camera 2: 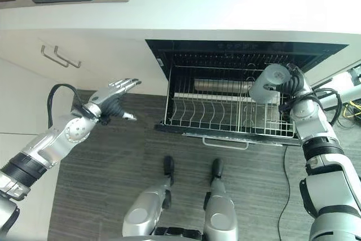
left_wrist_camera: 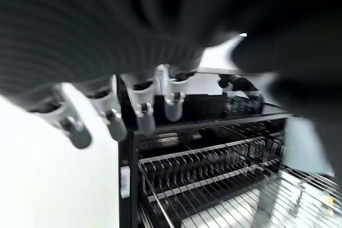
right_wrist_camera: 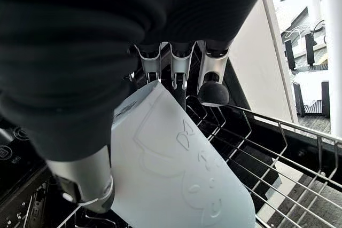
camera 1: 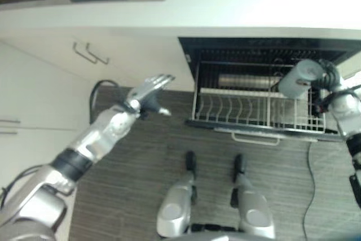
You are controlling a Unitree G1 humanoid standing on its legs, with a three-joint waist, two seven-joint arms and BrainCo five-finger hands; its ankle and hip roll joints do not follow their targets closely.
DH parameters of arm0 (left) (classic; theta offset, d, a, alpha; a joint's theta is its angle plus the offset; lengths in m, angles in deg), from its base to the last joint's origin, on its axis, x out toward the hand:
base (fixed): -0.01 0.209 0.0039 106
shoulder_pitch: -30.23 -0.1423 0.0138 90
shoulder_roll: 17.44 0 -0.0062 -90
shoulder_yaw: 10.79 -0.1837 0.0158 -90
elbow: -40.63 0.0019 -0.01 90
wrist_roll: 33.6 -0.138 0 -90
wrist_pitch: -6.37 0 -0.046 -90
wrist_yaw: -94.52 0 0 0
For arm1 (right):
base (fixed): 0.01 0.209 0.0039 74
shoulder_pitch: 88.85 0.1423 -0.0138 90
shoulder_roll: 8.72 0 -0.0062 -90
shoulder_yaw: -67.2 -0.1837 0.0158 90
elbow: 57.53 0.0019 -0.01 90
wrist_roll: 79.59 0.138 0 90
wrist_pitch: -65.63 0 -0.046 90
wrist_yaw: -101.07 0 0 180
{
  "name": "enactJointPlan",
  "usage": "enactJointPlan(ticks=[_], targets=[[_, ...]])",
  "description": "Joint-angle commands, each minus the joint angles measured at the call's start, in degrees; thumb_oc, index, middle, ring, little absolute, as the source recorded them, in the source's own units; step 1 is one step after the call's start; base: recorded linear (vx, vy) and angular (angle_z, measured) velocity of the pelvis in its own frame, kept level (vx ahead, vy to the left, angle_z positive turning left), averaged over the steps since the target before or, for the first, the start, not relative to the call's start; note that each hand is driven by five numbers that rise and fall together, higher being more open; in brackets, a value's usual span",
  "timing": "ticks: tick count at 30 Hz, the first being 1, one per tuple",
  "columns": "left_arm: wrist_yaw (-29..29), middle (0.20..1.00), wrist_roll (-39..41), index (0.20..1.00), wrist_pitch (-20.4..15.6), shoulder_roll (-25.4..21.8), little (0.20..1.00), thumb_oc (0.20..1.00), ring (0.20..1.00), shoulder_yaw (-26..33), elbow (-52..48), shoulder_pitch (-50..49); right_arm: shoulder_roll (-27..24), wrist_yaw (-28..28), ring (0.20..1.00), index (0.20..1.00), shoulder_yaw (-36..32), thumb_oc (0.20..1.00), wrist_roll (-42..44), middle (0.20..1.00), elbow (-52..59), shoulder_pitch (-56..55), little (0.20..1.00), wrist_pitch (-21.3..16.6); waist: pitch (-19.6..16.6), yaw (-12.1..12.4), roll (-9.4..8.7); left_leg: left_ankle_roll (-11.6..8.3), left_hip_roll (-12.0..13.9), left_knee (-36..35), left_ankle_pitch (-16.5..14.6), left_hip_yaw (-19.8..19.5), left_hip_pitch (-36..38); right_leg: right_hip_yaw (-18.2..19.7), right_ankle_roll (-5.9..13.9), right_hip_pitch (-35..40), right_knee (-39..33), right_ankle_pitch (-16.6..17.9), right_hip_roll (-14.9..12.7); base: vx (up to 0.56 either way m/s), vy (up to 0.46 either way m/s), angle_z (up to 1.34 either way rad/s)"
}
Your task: Place the dishes in the dishwasher.
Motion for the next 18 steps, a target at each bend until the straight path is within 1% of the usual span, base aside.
enactJointPlan(ticks=[1, 3, 7, 8, 9, 10, 12, 13, 14, 18], targets=[[1.77, 1.000, 3.10, 1.000, -2.90, -0.35, 1.000, 1.000, 1.000, 0.96, 1.16, 2.06, -2.14, -0.24, 0.200, 0.200, 3.00, 0.200, -0.01, 0.200, -0.37, 4.75, 0.200, -2.49, -2.56, 0.26, -1.94, 0.47, -1.39, 1.76, -4.24, 2.36, -0.50, 3.00, 1.51, -2.78, 6.78, -6.69, -0.65, -0.07, -0.013, 0.00], [0.54, 1.000, 3.41, 1.000, -4.76, -0.31, 1.000, 1.000, 1.000, 0.56, 1.13, 3.52, -1.84, -0.52, 0.200, 0.200, 3.34, 0.200, -0.15, 0.200, -0.59, 5.34, 0.200, -2.68, -1.88, 0.15, -1.94, 0.45, -1.40, 1.95, -4.11, 2.61, -1.17, 2.82, 1.50, -3.54, 7.03, -6.53, -0.74, -0.06, -0.042, 0.00], [-2.93, 1.000, 4.13, 1.000, -6.32, 0.10, 1.000, 1.000, 1.000, -0.70, 0.84, 6.59, -1.03, -1.14, 0.200, 0.200, 4.23, 0.200, -0.49, 0.200, -1.25, 7.86, 0.200, -2.24, -0.86, -0.12, -1.99, 0.47, -1.40, 2.44, -3.92, 2.95, -2.47, 2.89, 1.55, -5.23, 7.59, -6.14, -0.71, -0.07, -0.027, 0.00], [-5.16, 1.000, 5.34, 1.000, -7.80, 0.18, 1.000, 1.000, 1.000, -1.40, 0.79, 7.61, -0.75, -1.21, 0.200, 0.200, 4.52, 0.200, -0.38, 0.200, -1.19, 8.47, 0.200, -1.90, -0.56, -0.33, -1.96, 0.48, -1.40, 2.50, -3.90, 3.10, -2.68, 2.99, 1.56, -5.58, 7.67, -6.04, -0.70, -0.06, -0.006, -0.02], [-8.54, 1.000, 6.74, 1.000, -8.75, 0.22, 1.000, 1.000, 1.000, -2.48, -0.17, 8.63, -0.59, -1.65, 0.200, 0.200, 4.54, 0.200, -0.86, 0.200, -1.38, 8.92, 0.200, -1.85, -0.30, -0.54, -1.90, 0.44, -1.40, 2.55, -3.88, 3.32, -2.82, 2.95, 1.63, -5.86, 7.72, -5.85, -0.81, -0.06, 0.000, -0.02], [-11.29, 1.000, 8.50, 1.000, -9.09, 0.32, 1.000, 1.000, 1.000, -3.12, -0.87, 9.05, -0.43, -1.83, 0.200, 0.200, 4.62, 0.200, -1.24, 0.200, -1.48, 9.15, 0.200, -1.81, -0.18, -0.67, -1.81, 0.43, -1.40, 2.52, -3.86, 3.41, -2.83, 2.96, 1.66, -5.96, 7.70, -5.74, -0.86, -0.04, 0.013, -0.02], [-18.43, 1.000, 12.95, 1.000, -8.45, 0.85, 1.000, 1.000, 1.000, -4.71, -2.45, 9.68, -0.09, -1.85, 0.200, 0.200, 5.11, 0.200, -1.62, 0.200, -2.29, 9.95, 0.200, -1.79, 0.09, -1.00, -1.28, 0.34, -1.46, 2.45, -3.77, 3.71, -2.72, 2.91, 1.69, -6.01, 7.63, -5.51, -1.07, -0.02, 0.044, -0.02], [-19.87, 1.000, 13.68, 1.000, -8.24, 0.82, 1.000, 1.000, 1.000, -5.30, -3.06, 9.87, -0.23, -1.81, 0.200, 0.200, 5.16, 0.200, -1.42, 0.200, -2.49, 10.17, 0.200, -1.86, 0.15, -1.15, -1.02, 0.27, -1.47, 2.50, -3.75, 3.89, -2.75, 2.88, 1.73, -6.08, 7.64, -5.46, -1.20, -0.03, 0.096, -0.01], [-22.44, 1.000, 14.65, 1.000, -7.08, 0.63, 1.000, 1.000, 1.000, -6.51, -4.41, 10.27, -0.67, -2.26, 0.200, 0.200, 4.86, 0.200, -1.98, 0.200, -2.96, 10.65, 0.200, -2.09, 0.16, -1.53, -0.35, 0.20, -1.67, 2.50, -3.78, 4.28, -2.79, 2.81, 1.82, -6.31, 7.63, -5.38, -1.53, -0.02, 0.092, -0.02], [-25.50, 1.000, 12.12, 1.000, -6.32, 0.72, 1.000, 1.000, 1.000, -9.69, -5.56, 11.68, -1.19, -3.49, 0.200, 0.200, 5.30, 0.200, -3.48, 0.200, -4.53, 12.95, 0.200, -2.31, 0.17, -2.21, 0.95, 0.10, -2.16, 1.95, -3.81, 5.08, -2.74, 2.90, 2.02, -6.90, 7.31, -5.13, -1.99, -0.01, 0.095, -0.09]])
